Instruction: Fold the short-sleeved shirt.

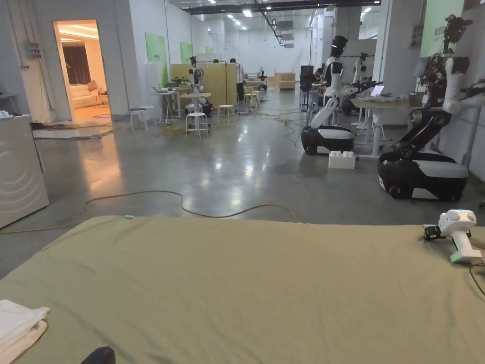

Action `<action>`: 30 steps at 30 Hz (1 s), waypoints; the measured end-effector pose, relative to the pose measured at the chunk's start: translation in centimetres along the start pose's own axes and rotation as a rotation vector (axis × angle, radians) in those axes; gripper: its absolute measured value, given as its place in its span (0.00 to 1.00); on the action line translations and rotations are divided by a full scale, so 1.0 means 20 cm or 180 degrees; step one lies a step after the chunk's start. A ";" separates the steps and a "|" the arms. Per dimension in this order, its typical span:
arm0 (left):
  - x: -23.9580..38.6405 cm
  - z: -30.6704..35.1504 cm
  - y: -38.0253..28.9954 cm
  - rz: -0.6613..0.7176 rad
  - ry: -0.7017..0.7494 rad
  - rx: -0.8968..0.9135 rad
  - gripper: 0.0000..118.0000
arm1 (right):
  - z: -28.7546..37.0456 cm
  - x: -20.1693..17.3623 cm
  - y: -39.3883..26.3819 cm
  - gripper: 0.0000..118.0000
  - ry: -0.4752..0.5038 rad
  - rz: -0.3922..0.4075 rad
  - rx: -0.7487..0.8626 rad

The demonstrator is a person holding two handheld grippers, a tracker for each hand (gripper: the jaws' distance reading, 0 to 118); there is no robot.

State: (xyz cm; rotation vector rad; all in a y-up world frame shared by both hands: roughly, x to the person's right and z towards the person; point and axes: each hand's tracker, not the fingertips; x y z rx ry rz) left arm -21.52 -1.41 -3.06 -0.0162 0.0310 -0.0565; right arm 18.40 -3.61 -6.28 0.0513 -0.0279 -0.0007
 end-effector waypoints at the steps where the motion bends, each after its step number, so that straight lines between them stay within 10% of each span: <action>1: 0.00 -0.01 -0.01 0.0002 -0.0006 -0.0015 0.00 | -0.02 0.01 0.00 0.00 0.0056 -0.0071 -0.0297; 4: 0.01 -0.04 -0.02 0.0026 -0.0061 -0.0090 0.00 | -0.04 0.04 -0.03 0.00 0.0272 -0.0369 -0.0292; 19: 0.02 -0.65 -0.42 0.0477 -0.0488 -0.1246 0.00 | -0.20 0.02 -0.18 0.00 0.0400 0.0096 -0.0719; 20: 0.02 -0.75 -0.48 0.0513 -0.0443 -0.1357 0.05 | -0.22 0.03 -0.21 0.00 0.0391 0.0095 -0.0774; 23: -0.01 -1.09 -0.68 0.0699 -0.0703 -0.1994 0.89 | -0.25 0.07 -0.29 0.00 0.0384 0.0085 -0.0915; 30: 0.00 -1.78 -1.13 0.0778 -0.0507 -0.2816 0.91 | -0.28 0.18 -0.44 0.00 0.0231 -0.0002 -0.1332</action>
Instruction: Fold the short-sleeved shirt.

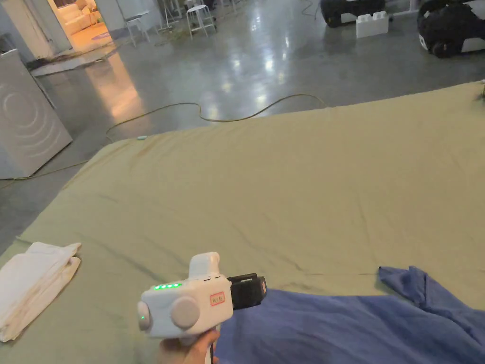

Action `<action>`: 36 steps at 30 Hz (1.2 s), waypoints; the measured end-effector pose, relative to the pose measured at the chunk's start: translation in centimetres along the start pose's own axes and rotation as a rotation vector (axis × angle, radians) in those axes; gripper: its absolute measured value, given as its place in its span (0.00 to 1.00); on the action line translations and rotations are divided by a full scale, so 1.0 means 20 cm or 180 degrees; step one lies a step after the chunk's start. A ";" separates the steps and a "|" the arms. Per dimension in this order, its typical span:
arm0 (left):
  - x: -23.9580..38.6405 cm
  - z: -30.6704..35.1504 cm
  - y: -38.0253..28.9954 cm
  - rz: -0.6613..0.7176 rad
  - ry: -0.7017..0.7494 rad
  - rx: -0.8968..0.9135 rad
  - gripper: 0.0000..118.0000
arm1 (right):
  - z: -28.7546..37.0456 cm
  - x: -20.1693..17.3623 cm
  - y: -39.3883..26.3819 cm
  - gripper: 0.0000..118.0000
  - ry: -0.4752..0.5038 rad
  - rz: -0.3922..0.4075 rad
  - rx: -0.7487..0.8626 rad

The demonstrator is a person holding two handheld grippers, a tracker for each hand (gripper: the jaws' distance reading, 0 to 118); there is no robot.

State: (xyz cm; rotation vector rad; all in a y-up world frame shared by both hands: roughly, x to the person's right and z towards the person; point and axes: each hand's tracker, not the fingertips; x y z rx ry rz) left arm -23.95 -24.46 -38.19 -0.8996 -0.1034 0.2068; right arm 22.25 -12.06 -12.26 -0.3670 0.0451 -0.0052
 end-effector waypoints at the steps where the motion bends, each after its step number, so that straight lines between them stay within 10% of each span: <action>1: -0.01 -0.08 0.02 -0.0001 0.0069 -0.0130 0.90 | 0.00 0.02 -0.02 0.00 -0.0051 -0.0001 -0.0052; 14: 0.09 -0.30 0.00 -0.0665 0.0693 -0.0481 0.04 | -0.12 0.21 -0.12 0.00 -0.0266 -0.0283 -0.0581; 19: 0.18 -0.36 -0.01 -0.0999 0.0931 -0.0620 0.04 | -0.44 0.34 -0.04 0.06 -0.0250 -0.0392 -0.1085; 21: 0.18 -0.37 -0.01 -0.1089 0.0961 -0.0637 0.04 | -0.64 0.41 -0.04 0.48 -0.0133 -0.0407 -0.1286; 23: 0.18 -0.38 0.00 -0.1075 0.0946 -0.0661 0.04 | -0.85 0.45 -0.05 0.65 -0.0104 -0.0385 -0.1480; 31: 0.16 -0.37 0.03 -0.0993 0.0891 -0.0745 0.04 | -1.42 0.45 -0.26 0.63 0.0001 -0.0430 -0.2387; 34: 0.16 -0.38 0.03 -0.0991 0.0876 -0.0751 0.04 | -1.39 0.33 -0.30 0.54 -0.0113 0.0235 -0.2351; 36: 0.16 -0.38 0.03 -0.0993 0.0856 -0.0757 0.04 | -1.39 0.31 -0.27 0.22 -0.0008 0.0196 -0.2325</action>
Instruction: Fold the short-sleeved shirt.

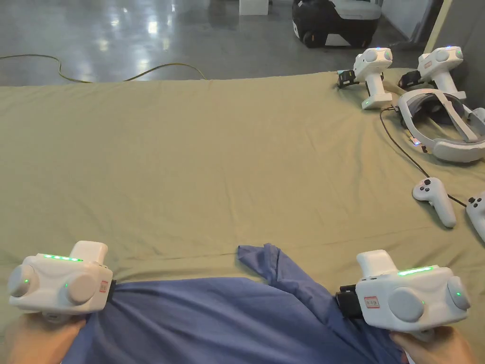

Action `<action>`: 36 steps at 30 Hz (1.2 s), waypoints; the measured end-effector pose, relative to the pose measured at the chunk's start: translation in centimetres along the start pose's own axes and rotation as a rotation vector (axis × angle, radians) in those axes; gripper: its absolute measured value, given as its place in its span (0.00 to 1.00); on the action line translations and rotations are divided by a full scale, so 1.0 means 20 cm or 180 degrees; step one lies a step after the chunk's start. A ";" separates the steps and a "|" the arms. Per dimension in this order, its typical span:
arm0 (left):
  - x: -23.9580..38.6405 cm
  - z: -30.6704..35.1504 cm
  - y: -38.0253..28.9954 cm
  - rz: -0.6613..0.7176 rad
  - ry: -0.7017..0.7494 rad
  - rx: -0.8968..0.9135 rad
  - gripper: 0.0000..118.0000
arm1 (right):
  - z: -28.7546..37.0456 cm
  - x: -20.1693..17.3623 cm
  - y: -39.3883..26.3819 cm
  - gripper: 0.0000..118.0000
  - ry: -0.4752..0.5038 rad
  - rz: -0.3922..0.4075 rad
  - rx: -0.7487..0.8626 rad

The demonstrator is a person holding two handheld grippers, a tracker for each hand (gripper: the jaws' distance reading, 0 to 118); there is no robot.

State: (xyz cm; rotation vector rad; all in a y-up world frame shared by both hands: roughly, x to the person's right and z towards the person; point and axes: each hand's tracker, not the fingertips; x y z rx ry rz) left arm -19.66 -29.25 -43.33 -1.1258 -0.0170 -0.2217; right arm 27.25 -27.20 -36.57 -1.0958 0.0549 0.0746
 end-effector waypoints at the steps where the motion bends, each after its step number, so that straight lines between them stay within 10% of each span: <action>1: -0.02 0.01 0.00 0.0006 -0.0021 -0.0001 0.04 | 0.02 -0.01 0.01 0.05 -0.0003 -0.0001 0.0004; 18: -0.57 1.51 -0.39 0.1049 -0.1107 0.2099 0.04 | 1.29 0.12 -0.02 0.05 0.0173 -0.0512 0.1815; 36: -0.94 2.41 -0.13 0.1116 -0.0466 0.3087 0.04 | 2.20 0.01 0.64 0.05 -0.0192 -0.0272 0.2858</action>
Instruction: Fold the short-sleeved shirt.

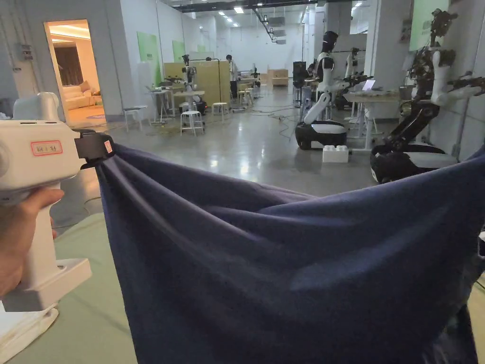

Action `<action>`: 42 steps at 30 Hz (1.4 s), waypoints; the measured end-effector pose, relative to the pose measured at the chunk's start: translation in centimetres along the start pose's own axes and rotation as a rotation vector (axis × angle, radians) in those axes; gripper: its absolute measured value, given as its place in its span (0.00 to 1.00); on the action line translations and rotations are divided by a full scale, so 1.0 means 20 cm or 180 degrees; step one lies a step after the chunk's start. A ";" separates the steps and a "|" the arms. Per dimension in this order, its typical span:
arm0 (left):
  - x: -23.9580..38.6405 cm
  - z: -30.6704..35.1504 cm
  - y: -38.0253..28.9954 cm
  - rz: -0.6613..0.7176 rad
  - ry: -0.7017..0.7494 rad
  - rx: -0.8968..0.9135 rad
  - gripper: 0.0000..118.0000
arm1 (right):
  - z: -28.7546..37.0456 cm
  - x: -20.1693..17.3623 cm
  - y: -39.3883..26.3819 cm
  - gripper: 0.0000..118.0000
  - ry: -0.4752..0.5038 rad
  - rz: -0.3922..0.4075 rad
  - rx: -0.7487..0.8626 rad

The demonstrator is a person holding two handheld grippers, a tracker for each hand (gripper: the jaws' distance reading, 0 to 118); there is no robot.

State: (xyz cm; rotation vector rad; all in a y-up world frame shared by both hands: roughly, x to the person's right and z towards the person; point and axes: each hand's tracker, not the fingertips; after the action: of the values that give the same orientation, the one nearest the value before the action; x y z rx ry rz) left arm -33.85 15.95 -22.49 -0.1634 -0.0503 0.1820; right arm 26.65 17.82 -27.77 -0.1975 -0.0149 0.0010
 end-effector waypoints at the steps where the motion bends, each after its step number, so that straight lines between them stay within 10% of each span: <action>1: 0.00 -0.03 0.02 -0.0004 0.0030 0.0051 0.04 | -0.02 -0.01 0.02 0.05 0.0000 0.0028 0.0010; 36: 0.04 -1.31 0.14 -0.0395 0.0680 0.0071 0.04 | -1.24 -0.10 0.29 0.05 -0.0576 0.0162 0.0006; 42: 0.02 -1.43 -0.24 -0.0272 0.0640 -0.0433 0.04 | -1.36 -0.09 -0.08 0.05 -0.0383 -0.0126 -0.0535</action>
State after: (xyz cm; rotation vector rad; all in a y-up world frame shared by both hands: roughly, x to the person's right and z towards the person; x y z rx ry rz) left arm -30.72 6.88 -49.83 -0.3140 0.1305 0.0759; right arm 25.32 10.82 -54.21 -0.3650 -0.1393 -0.0279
